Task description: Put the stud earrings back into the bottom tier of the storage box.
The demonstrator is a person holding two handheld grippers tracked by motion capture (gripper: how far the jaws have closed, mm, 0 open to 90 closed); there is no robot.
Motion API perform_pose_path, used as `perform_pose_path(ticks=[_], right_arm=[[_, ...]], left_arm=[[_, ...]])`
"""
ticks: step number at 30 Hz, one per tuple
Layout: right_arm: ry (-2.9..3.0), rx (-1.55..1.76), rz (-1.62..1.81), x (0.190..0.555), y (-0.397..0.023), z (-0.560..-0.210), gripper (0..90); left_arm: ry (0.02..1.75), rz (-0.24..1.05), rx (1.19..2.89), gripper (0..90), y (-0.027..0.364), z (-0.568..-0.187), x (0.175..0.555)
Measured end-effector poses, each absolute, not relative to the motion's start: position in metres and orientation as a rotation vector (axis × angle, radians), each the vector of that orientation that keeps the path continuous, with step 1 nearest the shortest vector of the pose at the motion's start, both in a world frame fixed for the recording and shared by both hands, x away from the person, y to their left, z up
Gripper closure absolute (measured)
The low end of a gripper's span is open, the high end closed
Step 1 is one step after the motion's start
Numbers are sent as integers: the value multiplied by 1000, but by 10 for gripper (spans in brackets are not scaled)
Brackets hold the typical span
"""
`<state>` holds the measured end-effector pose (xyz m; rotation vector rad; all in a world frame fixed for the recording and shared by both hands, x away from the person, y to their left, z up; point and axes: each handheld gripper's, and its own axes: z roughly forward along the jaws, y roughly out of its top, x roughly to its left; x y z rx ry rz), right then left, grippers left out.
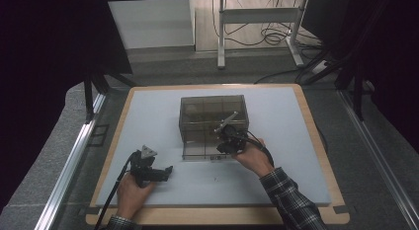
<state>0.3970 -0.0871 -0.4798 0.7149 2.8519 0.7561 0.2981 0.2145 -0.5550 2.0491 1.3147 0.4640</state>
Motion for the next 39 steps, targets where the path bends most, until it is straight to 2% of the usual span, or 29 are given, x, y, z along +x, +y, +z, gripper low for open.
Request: perform_pose_path(ticks=[15, 26, 39], right_arm=[[2847, 756, 749, 412, -85, -500, 839], [2848, 762, 777, 412, -88, -490, 811], [2893, 726, 752, 395, -90, -476, 813]], left_arm=[[1315, 464, 2049, 0, 215, -555, 298], [1319, 461, 2045, 0, 214, -555, 298], [1315, 464, 2050, 0, 215, -555, 298]])
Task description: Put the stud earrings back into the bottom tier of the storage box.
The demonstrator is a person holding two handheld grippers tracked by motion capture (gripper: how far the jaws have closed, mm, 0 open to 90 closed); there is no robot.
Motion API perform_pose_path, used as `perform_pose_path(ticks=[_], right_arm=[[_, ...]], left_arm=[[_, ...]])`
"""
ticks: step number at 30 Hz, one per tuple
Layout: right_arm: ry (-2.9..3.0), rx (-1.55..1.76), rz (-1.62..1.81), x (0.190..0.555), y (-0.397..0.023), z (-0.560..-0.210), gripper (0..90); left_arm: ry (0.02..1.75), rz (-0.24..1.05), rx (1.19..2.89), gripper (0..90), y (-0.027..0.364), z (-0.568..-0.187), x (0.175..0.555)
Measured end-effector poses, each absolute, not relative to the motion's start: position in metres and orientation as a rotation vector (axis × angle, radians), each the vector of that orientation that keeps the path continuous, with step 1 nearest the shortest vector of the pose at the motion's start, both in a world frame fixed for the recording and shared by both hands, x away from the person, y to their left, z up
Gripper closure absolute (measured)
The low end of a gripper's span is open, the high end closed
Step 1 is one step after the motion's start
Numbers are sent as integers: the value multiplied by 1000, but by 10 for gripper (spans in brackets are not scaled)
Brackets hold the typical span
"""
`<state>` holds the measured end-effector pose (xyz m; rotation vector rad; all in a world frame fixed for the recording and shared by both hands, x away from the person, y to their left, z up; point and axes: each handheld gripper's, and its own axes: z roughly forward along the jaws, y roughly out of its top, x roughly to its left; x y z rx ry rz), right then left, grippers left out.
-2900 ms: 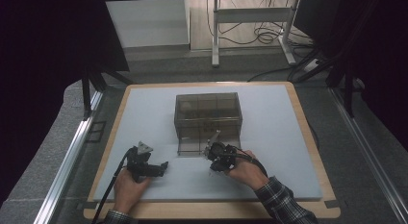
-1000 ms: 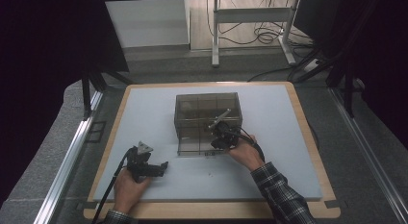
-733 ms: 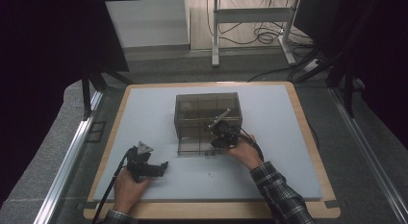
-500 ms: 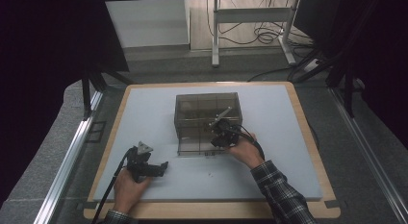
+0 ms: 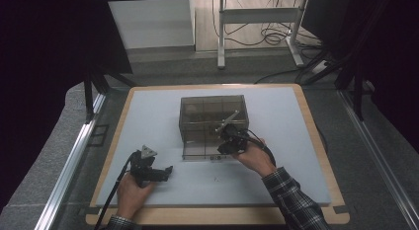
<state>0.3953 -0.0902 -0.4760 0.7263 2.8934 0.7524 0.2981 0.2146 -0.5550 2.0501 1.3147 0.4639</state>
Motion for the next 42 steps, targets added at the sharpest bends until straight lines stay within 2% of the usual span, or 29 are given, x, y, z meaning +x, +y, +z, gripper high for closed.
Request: perform_pose_path(ticks=[10, 21, 37, 42], right_arm=[[2930, 649, 759, 375, -89, -473, 838], [2997, 573, 746, 353, -81, -484, 841], [3044, 503, 693, 335, -73, -503, 749], [3046, 462, 661, 330, -69, -508, 749]], left_arm=[[1312, 467, 2052, 0, 215, -555, 298], [1316, 465, 2047, 0, 214, -555, 298], [1318, 462, 2047, 0, 214, -555, 298], [1318, 462, 2047, 0, 214, -555, 298]])
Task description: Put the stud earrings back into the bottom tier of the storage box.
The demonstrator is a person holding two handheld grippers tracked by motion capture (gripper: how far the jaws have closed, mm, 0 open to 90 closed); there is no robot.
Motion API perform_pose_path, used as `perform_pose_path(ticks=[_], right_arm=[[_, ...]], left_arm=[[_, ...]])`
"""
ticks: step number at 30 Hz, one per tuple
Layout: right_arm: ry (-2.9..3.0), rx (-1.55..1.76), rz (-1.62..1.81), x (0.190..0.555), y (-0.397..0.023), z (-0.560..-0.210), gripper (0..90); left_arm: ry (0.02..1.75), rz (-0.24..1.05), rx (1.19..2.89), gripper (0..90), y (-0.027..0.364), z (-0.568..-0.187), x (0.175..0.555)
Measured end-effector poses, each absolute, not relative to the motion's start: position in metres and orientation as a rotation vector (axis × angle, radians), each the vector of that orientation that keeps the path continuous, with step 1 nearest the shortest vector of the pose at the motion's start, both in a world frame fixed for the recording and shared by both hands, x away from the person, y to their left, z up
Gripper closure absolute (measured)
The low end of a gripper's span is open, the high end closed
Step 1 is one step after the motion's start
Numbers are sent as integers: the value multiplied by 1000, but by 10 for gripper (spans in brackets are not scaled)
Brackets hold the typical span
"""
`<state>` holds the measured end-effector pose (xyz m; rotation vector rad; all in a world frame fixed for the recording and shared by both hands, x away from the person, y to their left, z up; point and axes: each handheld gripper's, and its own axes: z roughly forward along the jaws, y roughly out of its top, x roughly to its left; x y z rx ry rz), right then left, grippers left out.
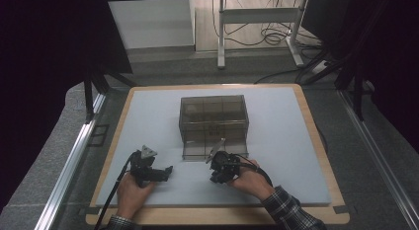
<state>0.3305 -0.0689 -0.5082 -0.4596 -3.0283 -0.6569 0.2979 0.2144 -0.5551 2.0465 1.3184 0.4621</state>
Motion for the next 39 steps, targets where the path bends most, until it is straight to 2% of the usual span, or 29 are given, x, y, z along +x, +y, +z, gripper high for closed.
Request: perform_pose_path(ticks=[6, 14, 16, 31, 34, 39], right_arm=[[-3104, -424, -625, 324, -64, -508, 824], [-3074, -467, -614, 326, -64, -507, 845], [-3032, -474, -647, 329, -67, -505, 884], [-3014, -484, -659, 335, -70, -495, 880], [-3019, -467, -661, 335, -68, -499, 801], [-3027, -444, -629, 333, -64, -508, 787]], left_arm=[[1316, 462, 2053, 0, 215, -555, 298], [1315, 466, 2049, 0, 215, -555, 298], [1315, 466, 2050, 0, 215, -555, 298], [1322, 462, 2036, 0, 214, -555, 298], [1318, 462, 2047, 0, 214, -555, 298], [1322, 462, 2036, 0, 214, -555, 298]])
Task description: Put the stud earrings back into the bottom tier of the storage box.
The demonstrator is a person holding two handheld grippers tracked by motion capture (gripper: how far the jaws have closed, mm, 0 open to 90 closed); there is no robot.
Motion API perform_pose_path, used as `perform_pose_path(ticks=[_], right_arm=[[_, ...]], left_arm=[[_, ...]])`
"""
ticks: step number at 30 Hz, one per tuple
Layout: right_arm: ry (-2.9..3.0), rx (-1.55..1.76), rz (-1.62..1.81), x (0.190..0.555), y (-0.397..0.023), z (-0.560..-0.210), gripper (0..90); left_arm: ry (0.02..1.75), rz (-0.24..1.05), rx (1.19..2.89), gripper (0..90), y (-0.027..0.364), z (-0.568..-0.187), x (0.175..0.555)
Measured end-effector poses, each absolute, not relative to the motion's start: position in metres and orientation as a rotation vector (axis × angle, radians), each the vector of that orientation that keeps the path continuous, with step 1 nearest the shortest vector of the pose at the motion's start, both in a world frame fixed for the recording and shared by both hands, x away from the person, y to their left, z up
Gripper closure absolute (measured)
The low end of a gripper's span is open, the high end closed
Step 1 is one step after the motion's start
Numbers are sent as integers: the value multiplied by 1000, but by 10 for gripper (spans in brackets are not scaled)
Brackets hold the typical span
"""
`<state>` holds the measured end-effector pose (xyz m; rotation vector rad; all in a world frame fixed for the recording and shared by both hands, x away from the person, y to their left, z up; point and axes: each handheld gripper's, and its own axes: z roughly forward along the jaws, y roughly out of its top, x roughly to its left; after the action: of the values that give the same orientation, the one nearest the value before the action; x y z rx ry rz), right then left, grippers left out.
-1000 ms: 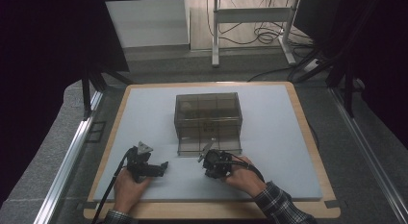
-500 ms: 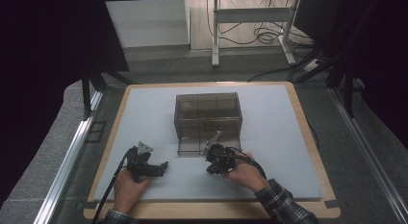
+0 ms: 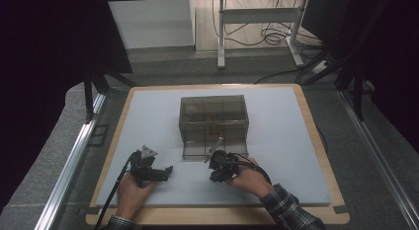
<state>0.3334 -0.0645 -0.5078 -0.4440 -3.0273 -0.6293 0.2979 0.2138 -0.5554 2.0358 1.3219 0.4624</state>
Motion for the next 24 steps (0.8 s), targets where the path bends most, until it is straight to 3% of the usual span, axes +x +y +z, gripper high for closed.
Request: perform_pose_path(ticks=[5, 10, 16, 24], right_arm=[[-3093, -391, -583, 327, -59, -507, 882], [-3089, -412, -560, 327, -56, -507, 885], [-3037, -474, -665, 337, -66, -499, 873], [-3042, -455, -638, 332, -76, -496, 777]], left_arm=[[1315, 462, 2053, 0, 215, -555, 298], [1319, 463, 2045, 0, 214, -555, 298], [1321, 462, 2041, 0, 214, -555, 298], [1319, 462, 2043, 0, 214, -555, 298]])
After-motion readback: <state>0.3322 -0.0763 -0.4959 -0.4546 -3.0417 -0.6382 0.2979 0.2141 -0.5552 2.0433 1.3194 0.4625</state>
